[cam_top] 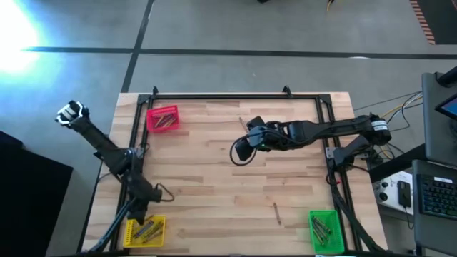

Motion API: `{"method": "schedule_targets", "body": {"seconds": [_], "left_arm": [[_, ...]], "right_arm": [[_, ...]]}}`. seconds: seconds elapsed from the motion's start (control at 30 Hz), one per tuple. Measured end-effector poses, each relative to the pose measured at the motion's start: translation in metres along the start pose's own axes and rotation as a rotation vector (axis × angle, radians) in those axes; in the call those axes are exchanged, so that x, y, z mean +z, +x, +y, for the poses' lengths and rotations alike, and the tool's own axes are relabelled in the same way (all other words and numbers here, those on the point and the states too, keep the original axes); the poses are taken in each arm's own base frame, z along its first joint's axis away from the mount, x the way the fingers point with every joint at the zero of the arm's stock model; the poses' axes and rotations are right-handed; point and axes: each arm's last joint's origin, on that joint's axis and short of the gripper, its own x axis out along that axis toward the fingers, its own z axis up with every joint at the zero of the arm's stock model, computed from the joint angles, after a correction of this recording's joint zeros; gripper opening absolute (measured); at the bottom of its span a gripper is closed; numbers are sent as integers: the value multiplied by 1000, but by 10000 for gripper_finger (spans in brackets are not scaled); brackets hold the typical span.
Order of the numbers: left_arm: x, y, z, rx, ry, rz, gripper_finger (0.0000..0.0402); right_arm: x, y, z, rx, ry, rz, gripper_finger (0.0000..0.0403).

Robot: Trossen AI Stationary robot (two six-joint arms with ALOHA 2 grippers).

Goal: Sort crayons
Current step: Put the brown crayon into the yellow bin, then put the brown crayon into the red bin

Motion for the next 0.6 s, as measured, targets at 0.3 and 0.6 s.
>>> {"method": "schedule_targets", "body": {"seconds": [0.3,0.6], "left_arm": [[6,14,0,12,-59,-85,34],[10,27,8,126,-146,-12,112]], "right_arm": [[-8,11,-11,-50,29,29,222],[-23,51,-45,-190,77,80,247]]}}
